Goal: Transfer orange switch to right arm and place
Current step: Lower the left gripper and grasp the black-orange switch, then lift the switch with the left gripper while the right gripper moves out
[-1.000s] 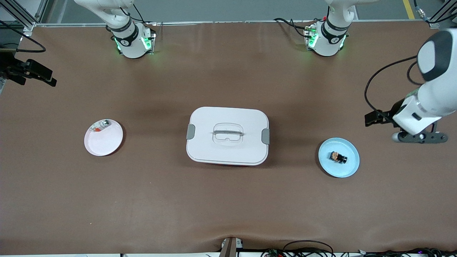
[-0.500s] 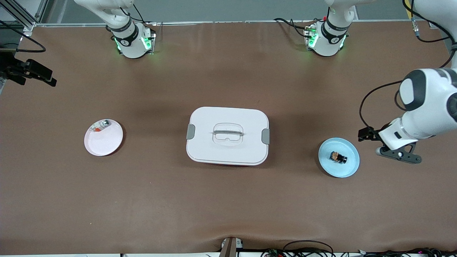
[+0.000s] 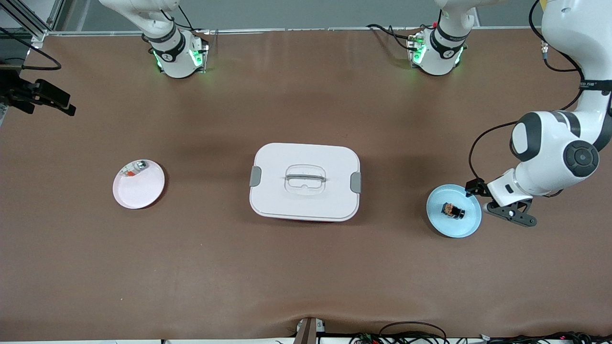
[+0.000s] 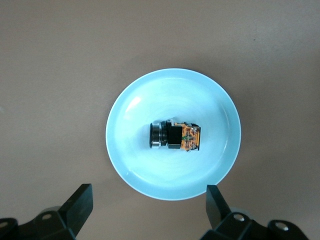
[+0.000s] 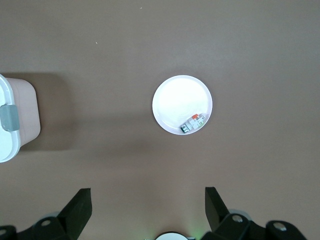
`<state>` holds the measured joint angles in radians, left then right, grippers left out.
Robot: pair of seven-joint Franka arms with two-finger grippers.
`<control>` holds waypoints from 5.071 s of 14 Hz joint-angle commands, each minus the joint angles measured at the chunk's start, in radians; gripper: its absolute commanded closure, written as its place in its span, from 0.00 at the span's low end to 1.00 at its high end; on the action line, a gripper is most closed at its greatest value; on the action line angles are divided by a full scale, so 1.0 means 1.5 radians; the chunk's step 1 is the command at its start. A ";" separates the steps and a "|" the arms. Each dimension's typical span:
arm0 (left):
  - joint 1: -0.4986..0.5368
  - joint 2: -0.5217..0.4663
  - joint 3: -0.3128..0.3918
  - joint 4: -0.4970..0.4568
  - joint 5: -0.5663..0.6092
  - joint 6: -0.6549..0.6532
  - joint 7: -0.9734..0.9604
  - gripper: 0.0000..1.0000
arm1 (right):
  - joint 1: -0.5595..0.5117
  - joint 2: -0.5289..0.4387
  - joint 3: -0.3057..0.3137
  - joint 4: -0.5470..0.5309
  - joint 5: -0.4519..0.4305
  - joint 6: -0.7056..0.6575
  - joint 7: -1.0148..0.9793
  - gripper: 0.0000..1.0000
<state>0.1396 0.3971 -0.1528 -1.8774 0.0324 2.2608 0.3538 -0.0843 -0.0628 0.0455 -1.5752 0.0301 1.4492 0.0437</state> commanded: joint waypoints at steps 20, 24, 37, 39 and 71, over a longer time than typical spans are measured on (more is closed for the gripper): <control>-0.027 0.084 -0.006 -0.032 0.041 0.154 0.005 0.00 | -0.012 0.000 0.011 0.008 -0.010 -0.002 -0.006 0.00; -0.027 0.094 -0.006 -0.036 0.052 0.166 0.004 0.00 | -0.009 0.000 0.011 0.008 -0.010 -0.001 -0.004 0.00; -0.027 0.127 -0.003 -0.033 0.061 0.178 0.000 0.05 | 0.035 0.003 0.018 0.013 -0.009 -0.003 -0.005 0.00; -0.027 0.131 -0.002 -0.034 0.061 0.189 0.000 0.06 | 0.063 0.002 0.018 0.016 -0.009 -0.004 -0.003 0.00; -0.034 -0.057 -0.217 0.235 -0.212 -0.350 -0.669 1.00 | 0.406 0.058 0.017 0.022 0.167 0.207 0.444 0.00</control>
<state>0.0955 0.2874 -0.4303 -1.5764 -0.2568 1.7601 -0.4805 0.4968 0.0068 0.0816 -1.5412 0.2595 1.6994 0.6584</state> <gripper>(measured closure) 0.273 0.000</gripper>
